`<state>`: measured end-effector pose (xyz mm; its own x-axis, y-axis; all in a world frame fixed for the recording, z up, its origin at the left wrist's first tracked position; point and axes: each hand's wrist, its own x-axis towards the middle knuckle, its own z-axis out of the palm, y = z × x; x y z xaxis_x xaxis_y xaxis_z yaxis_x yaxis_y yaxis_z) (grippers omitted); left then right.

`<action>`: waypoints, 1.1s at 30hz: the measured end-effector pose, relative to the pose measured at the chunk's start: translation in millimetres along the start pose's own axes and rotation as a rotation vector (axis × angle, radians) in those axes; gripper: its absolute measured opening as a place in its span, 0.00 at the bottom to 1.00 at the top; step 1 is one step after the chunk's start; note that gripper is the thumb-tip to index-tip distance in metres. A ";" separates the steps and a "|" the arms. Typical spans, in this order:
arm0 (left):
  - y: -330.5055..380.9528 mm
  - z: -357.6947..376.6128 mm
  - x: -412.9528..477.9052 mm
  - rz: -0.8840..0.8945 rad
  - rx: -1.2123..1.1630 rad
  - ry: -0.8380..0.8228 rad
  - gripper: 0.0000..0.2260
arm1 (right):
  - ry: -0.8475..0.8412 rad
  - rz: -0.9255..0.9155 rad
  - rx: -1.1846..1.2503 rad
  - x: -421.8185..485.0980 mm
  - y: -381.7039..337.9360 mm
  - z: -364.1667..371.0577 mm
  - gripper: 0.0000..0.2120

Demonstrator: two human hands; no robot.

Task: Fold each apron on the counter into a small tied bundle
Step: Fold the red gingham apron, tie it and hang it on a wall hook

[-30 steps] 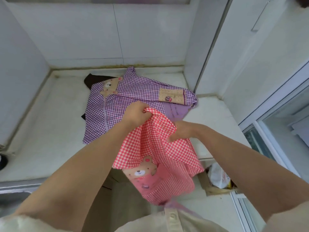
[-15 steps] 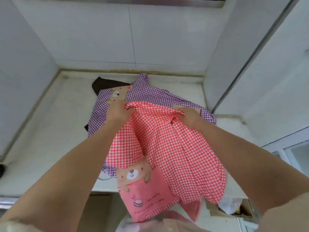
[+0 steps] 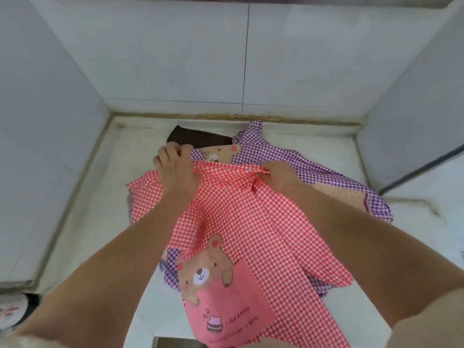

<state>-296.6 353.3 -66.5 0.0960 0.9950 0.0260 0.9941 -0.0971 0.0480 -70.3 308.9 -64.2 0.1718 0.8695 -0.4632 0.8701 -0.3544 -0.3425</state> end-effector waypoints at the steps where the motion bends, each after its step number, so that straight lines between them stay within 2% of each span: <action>1: 4.3 2.2 -0.4 0.085 -0.061 0.034 0.26 | -0.011 0.007 -0.025 4.1 -4.7 1.9 0.15; 3: 17.6 4.6 -3.6 0.292 -0.218 0.014 0.22 | -0.003 0.029 -0.045 10.7 -11.2 6.5 0.13; 5: 31.6 7.6 -9.0 0.483 -0.346 -0.134 0.11 | 0.036 0.024 0.018 15.8 -9.0 10.8 0.10; 7: 41.2 18.8 -14.9 0.629 -0.350 -0.291 0.07 | 0.063 -0.020 0.095 19.8 -0.9 15.2 0.08; 9: 46.5 37.5 -18.0 0.668 -0.303 -0.448 0.12 | 0.112 -0.056 0.122 23.3 8.7 20.7 0.10; 12: 48.2 58.2 -23.0 0.649 -0.190 -0.589 0.26 | 0.350 -0.149 0.098 15.9 24.7 29.4 0.17; 14: 47.6 64.0 -24.4 0.645 -0.170 -0.606 0.29 | 0.420 -0.200 0.207 2.1 26.9 30.0 0.10; 15: 47.1 65.6 -24.3 0.635 -0.185 -0.608 0.30 | 0.349 -0.187 0.260 -4.7 26.4 30.6 0.05; 16: 49.3 68.1 -26.0 0.627 -0.195 -0.614 0.31 | 0.227 -0.142 0.266 -11.4 29.3 33.4 0.06; 20: 54.5 77.1 -35.8 0.594 -0.126 -0.600 0.39 | -0.380 0.210 0.065 -35.0 44.8 54.1 0.21; 22: 56.7 80.0 -45.2 0.593 -0.124 -0.586 0.44 | -0.530 0.336 0.041 -52.1 57.7 67.6 0.33; 24: 56.4 81.0 -51.7 0.570 -0.119 -0.585 0.49 | -0.648 0.345 0.059 -63.8 69.3 80.9 0.37; 26: 57.6 81.4 -59.1 0.558 -0.075 -0.594 0.53 | -0.688 0.329 0.116 -79.4 80.0 95.5 0.38; 28: 59.3 83.9 -64.4 0.548 -0.060 -0.580 0.55 | -0.581 0.270 0.136 -95.8 89.2 106.3 0.32; 30: 59.7 87.1 -71.7 0.523 -0.078 -0.570 0.54 | -0.487 0.220 0.284 -111.0 99.6 115.3 0.24; 31: 59.4 90.3 -75.5 0.514 -0.087 -0.560 0.53 | -0.498 0.231 0.399 -118.2 104.2 118.5 0.22; 33: 56.5 96.9 -84.1 0.514 -0.085 -0.511 0.50 | -0.570 0.252 0.531 -130.3 109.4 124.5 0.24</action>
<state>-243.7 266.1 -162.7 0.5815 0.7072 -0.4023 0.8120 -0.5350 0.2332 -55.1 114.0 -143.2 -0.0526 0.4842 -0.8734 0.4774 -0.7560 -0.4479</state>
